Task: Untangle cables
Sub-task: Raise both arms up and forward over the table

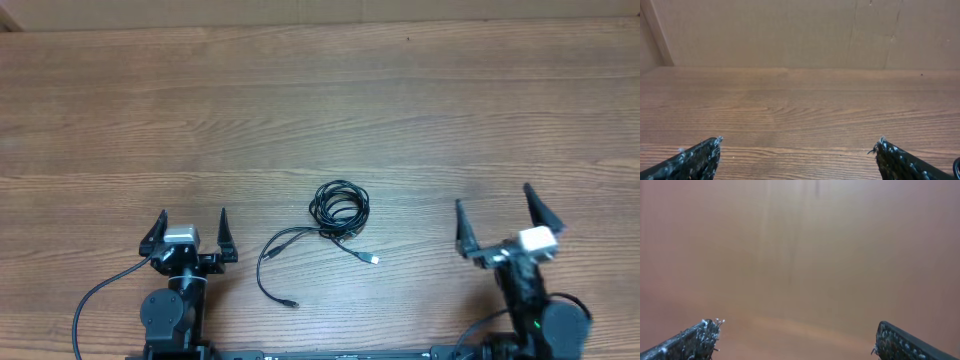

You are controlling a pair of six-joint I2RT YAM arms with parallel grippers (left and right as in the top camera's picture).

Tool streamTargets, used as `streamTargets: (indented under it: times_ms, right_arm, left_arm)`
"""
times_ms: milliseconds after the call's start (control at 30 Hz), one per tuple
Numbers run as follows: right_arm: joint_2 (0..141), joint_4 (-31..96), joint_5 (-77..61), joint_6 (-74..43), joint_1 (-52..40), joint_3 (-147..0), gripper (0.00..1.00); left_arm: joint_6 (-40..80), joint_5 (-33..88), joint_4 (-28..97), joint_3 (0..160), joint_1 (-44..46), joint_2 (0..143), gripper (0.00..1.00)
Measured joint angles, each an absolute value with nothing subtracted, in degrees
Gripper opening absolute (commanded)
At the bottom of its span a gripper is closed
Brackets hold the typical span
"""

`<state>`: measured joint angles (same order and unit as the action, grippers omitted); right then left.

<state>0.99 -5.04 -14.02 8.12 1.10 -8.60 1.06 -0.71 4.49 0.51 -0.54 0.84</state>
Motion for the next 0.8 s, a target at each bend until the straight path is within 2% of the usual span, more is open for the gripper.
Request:
streamTargets:
  times_ms: [167,333,400,633,800]
  right_arm:
    - [7.7,0.8,-15.5,3.0,1.1,-34.0,1.00]
    - [24.0,19.0,-15.1,1.2,1.1,-62.4,1.00]
    - [37.0,29.5,-14.9,0.6,1.1,-80.4,1.00]
    - [73.2,54.5,-17.2,0.0,1.1,-125.1,1.00]
    - [94.2,68.2,-21.4,-0.1,1.1,-144.6,1.00]
  left_arm:
    - [1.1,-0.7,4.5,0.5,-0.5,0.9,1.00]
    - [1.1,-0.7,4.4,0.5,-0.5,0.9,1.00]
    - [1.1,-0.7,4.5,0.5,-0.5,0.8,1.00]
    - [1.0,-0.7,4.5,0.5,-0.5,0.8,0.99]
    - [1.0,-0.7,4.5,0.5,-0.5,0.8,1.00]
